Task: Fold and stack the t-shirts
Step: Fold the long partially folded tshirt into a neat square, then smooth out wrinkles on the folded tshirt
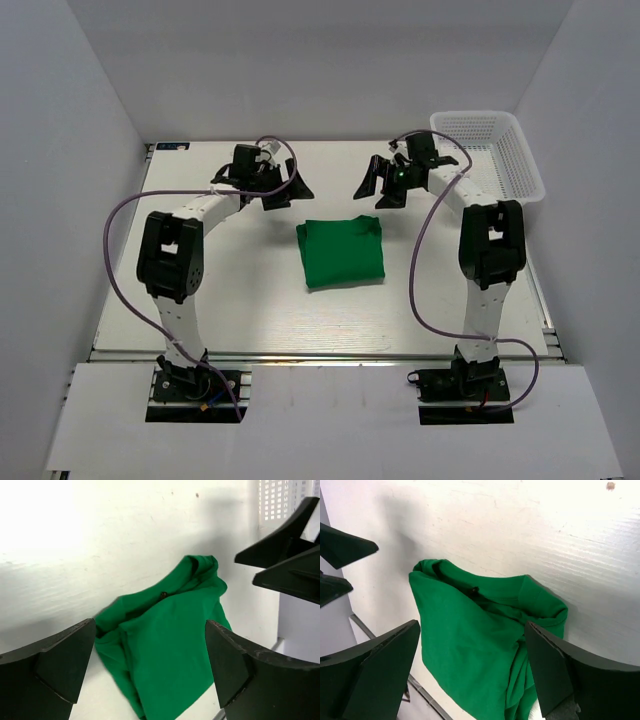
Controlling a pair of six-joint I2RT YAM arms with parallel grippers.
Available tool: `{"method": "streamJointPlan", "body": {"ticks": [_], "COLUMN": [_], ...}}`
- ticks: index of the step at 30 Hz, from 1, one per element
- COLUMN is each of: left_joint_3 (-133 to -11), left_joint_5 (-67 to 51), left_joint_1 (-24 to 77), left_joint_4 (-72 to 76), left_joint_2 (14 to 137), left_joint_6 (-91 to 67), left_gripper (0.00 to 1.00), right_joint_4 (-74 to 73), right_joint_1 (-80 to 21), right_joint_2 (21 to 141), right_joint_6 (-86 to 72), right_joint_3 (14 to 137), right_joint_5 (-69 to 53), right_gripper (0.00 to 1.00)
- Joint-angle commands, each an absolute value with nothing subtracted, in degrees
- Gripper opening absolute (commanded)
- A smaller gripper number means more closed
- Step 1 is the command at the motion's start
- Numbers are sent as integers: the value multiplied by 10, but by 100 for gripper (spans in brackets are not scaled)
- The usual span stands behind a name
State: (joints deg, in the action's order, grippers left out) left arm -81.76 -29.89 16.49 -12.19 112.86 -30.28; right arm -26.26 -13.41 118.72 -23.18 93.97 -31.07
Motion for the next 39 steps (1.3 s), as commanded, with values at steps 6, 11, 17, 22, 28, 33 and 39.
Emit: {"method": "streamJointPlan", "body": {"ticks": [6,11,17,22,28,33,39], "left_joint_3": [-723,-689,-694,-663,-640,-640,-675], "left_joint_5": [-345,-373,-367,-323,-300,-305,-286], "left_joint_1": [185,214,233,221,215,215,221], "left_joint_4": [-48,26,58,53,54,54,26], "left_joint_2": [991,1012,1079,1106,1137,1137,1056], "left_joint_6": [-246,-272,-288,-288,-288,-282,-251], "left_gripper": [100,100,100,100,100,100,100], "right_joint_4": [-182,-105,35,73,90,70,-17], "right_joint_1": [-142,-156,-164,-154,-142,-143,-148], "right_joint_2": [1015,995,1057,1150,1205,1180,1059], "right_joint_6": [-206,-234,-295,-360,-363,-324,-256], "right_joint_3": [784,717,700,701,680,692,743], "right_joint_5": [-341,-400,-430,-366,-359,-375,-353], "right_gripper": [90,90,90,90,90,90,90]}}
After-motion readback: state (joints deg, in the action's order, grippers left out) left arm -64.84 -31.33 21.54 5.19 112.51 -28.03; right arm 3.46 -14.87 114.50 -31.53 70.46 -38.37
